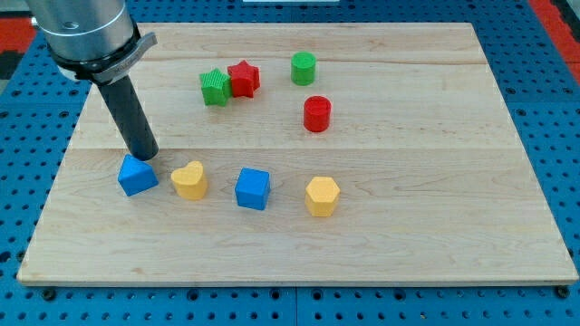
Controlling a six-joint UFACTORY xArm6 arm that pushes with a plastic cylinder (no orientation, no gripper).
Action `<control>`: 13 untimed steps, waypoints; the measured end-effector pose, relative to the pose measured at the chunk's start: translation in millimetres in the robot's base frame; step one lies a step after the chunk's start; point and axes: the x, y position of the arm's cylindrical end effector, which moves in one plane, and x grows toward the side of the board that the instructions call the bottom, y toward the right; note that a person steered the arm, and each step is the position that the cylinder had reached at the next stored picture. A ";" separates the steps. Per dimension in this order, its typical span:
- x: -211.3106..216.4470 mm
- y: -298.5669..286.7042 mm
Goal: Move the red star to the bottom of the green circle
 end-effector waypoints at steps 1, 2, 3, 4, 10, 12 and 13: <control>-6.2 4.8; -16.9 11.4; -16.9 11.4; -17.0 11.4; -138.9 104.9; -139.0 144.8; -135.4 155.5</control>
